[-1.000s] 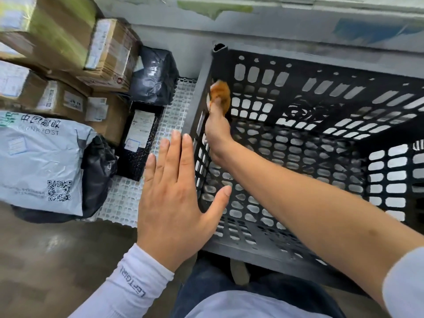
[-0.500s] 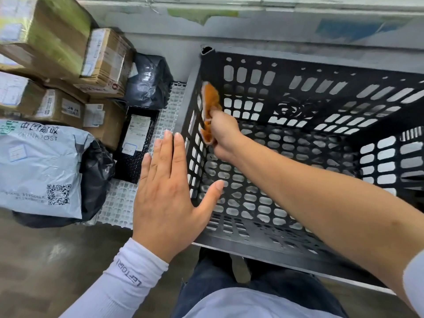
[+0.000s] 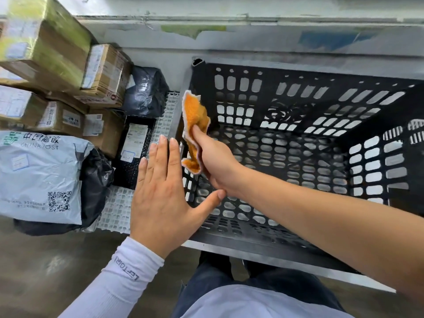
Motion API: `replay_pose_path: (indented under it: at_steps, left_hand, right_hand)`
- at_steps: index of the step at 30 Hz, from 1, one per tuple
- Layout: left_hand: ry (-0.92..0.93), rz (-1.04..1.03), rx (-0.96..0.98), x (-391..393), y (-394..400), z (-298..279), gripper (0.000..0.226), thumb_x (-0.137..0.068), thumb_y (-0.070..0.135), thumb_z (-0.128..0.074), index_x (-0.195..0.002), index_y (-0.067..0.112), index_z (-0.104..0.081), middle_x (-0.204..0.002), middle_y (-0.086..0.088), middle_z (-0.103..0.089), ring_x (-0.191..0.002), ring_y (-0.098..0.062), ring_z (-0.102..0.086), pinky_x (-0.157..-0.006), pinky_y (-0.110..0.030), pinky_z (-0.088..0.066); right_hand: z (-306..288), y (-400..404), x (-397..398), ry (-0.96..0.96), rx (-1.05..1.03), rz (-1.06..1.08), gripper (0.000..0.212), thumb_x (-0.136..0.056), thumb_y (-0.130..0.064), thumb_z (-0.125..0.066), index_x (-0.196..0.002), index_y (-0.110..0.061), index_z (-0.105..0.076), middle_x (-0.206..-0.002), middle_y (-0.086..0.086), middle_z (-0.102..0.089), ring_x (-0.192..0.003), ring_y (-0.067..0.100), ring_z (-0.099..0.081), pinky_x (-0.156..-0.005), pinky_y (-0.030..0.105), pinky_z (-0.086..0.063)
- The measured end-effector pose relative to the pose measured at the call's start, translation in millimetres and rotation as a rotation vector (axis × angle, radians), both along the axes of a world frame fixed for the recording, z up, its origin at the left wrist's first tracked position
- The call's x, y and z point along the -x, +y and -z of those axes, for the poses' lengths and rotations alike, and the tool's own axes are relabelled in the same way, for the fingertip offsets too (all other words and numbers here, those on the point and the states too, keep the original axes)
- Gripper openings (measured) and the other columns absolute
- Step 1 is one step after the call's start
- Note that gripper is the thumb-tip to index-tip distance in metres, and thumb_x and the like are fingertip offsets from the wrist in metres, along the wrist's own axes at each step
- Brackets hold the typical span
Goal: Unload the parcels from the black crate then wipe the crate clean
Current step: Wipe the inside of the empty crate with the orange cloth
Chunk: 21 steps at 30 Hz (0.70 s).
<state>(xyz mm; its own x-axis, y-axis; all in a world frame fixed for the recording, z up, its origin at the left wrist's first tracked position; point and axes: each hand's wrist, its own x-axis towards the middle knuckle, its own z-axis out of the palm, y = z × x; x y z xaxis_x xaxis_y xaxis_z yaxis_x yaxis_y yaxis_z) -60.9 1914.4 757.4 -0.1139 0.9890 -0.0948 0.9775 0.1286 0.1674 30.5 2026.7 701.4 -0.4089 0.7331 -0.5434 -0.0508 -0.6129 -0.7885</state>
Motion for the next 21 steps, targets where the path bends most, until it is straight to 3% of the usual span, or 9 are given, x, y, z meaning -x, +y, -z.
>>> replay_pose_path:
  at_steps: [2,5,8,10,12,14,21]
  left_hand:
    - [-0.011,-0.004,0.002,0.4,0.7,0.0,0.124,-0.079,0.096,-0.028,-0.165,0.009,-0.006,-0.173,-0.009,-0.003,-0.160,-0.021,0.001,-0.130,-0.044,-0.007]
    - [-0.025,-0.010,0.009,0.3,1.0,0.2,0.119,-0.084,0.094,-0.021,-0.165,0.009,-0.006,-0.173,-0.009,-0.002,-0.160,-0.020,0.001,-0.130,-0.045,-0.007]
    - [-0.044,-0.016,0.000,0.8,1.3,1.4,0.108,-0.090,0.088,-0.015,-0.166,0.011,-0.004,-0.173,-0.008,0.001,-0.160,-0.018,0.004,-0.130,-0.044,-0.005]
    - [-0.072,-0.022,-0.016,1.5,1.4,2.7,0.101,-0.095,0.083,-0.014,-0.166,0.012,-0.005,-0.174,-0.007,-0.001,-0.160,-0.016,0.005,-0.130,-0.042,-0.002]
    - [-0.096,-0.030,-0.039,1.2,1.5,3.3,0.094,-0.099,0.077,-0.014,-0.166,0.011,-0.009,-0.173,-0.007,-0.005,-0.160,-0.016,0.002,-0.130,-0.042,-0.003]
    - [-0.107,-0.036,-0.059,0.6,1.2,3.4,0.090,-0.101,0.074,-0.015,-0.165,0.011,-0.013,-0.173,-0.007,-0.009,-0.160,-0.017,-0.002,-0.130,-0.041,-0.003]
    - [-0.077,-0.035,-0.052,-0.7,1.3,2.5,0.091,-0.100,0.074,-0.018,-0.165,0.011,-0.013,-0.173,-0.008,-0.010,-0.160,-0.018,-0.003,-0.130,-0.039,-0.001]
  right_hand:
    - [9.3,0.5,8.5,-0.019,-0.021,-0.071,0.073,-0.090,-0.078,-0.044,-0.150,-0.036,-0.050,-0.150,-0.005,-0.055,-0.141,0.016,-0.047,-0.120,0.047,-0.036]
    - [18.9,4.1,28.0,-0.053,-0.023,-0.112,0.086,-0.086,-0.086,-0.031,-0.160,-0.042,-0.026,-0.162,-0.003,-0.041,-0.150,0.019,-0.035,-0.124,0.049,-0.026]
    - [33.6,9.1,44.6,-0.122,0.032,-0.058,0.107,-0.067,-0.098,-0.026,-0.160,-0.047,-0.018,-0.165,0.002,-0.034,-0.153,0.025,-0.029,-0.125,0.052,-0.020]
    - [40.1,8.7,48.1,-0.176,0.033,-0.022,0.105,-0.069,-0.100,-0.023,-0.160,-0.049,-0.013,-0.168,0.004,-0.028,-0.156,0.027,-0.022,-0.126,0.055,-0.016]
    - [45.1,7.7,47.4,-0.176,0.006,0.006,0.089,-0.085,-0.091,-0.018,-0.162,-0.047,-0.008,-0.169,0.009,-0.024,-0.156,0.029,-0.020,-0.127,0.054,-0.014]
    - [48.7,7.7,46.1,-0.177,-0.016,0.020,0.079,-0.095,-0.081,-0.014,-0.163,-0.042,-0.007,-0.169,0.011,-0.022,-0.156,0.031,-0.019,-0.127,0.052,-0.014]
    - [75.1,35.9,54.9,-0.269,0.134,0.118,0.082,-0.101,-0.071,-0.019,-0.162,-0.016,-0.028,-0.167,0.012,-0.029,-0.154,0.031,-0.026,-0.126,0.049,-0.020]
